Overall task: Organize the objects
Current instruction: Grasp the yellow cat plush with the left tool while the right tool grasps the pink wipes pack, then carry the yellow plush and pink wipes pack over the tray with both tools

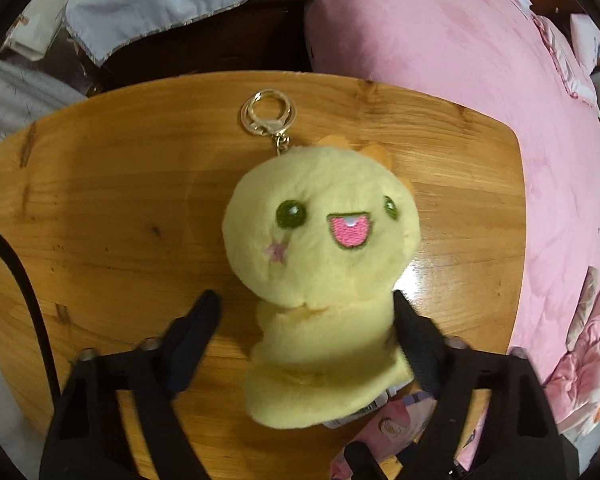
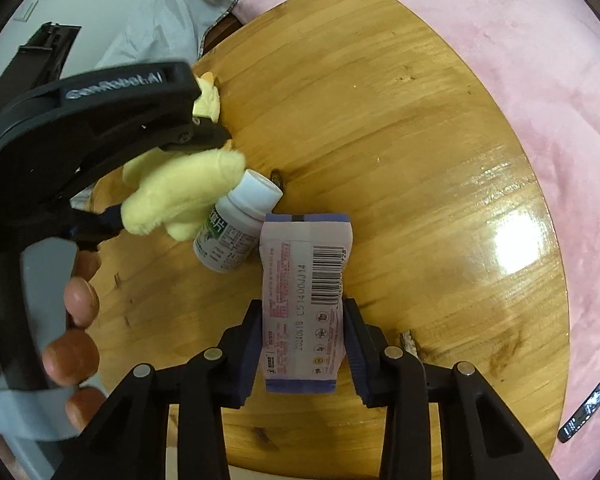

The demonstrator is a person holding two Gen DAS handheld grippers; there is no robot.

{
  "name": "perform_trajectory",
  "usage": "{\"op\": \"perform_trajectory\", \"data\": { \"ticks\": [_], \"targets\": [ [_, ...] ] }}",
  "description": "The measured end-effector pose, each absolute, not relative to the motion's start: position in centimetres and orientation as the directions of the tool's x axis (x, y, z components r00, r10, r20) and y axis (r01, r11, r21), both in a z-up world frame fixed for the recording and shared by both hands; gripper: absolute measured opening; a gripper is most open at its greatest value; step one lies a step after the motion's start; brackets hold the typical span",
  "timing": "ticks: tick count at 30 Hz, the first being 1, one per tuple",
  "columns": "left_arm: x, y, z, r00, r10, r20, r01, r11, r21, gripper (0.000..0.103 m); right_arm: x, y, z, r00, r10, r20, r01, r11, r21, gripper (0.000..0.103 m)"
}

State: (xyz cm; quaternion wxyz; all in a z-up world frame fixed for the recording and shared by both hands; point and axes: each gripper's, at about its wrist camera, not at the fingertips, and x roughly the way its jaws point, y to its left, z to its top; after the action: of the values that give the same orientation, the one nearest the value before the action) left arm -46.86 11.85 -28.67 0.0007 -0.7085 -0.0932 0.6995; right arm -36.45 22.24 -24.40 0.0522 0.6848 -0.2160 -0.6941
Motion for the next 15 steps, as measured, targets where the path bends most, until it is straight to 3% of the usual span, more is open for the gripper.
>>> {"op": "perform_trajectory", "data": {
  "ticks": [2, 3, 15],
  "targets": [
    [-46.7, 11.8, -28.3, -0.022, 0.119, -0.993, 0.135, -0.983, -0.121, 0.063, -36.1, 22.2, -24.2, -0.055, -0.369, -0.928, -0.22, -0.902, 0.372, 0.038],
    [-46.7, 11.7, -28.1, -0.032, 0.114, -0.993, 0.132, -0.984, -0.117, 0.062, -36.0, 22.2, -24.1, -0.055, -0.37, -0.927, -0.218, -0.902, 0.373, 0.037],
    [-42.6, 8.4, -24.2, -0.134, 0.134, -0.982, 0.159, -0.975, -0.155, 0.058, -32.4, 22.3, -19.5, -0.14, -0.379, -0.915, -0.182, -0.898, 0.4, 0.036]
  ]
}}
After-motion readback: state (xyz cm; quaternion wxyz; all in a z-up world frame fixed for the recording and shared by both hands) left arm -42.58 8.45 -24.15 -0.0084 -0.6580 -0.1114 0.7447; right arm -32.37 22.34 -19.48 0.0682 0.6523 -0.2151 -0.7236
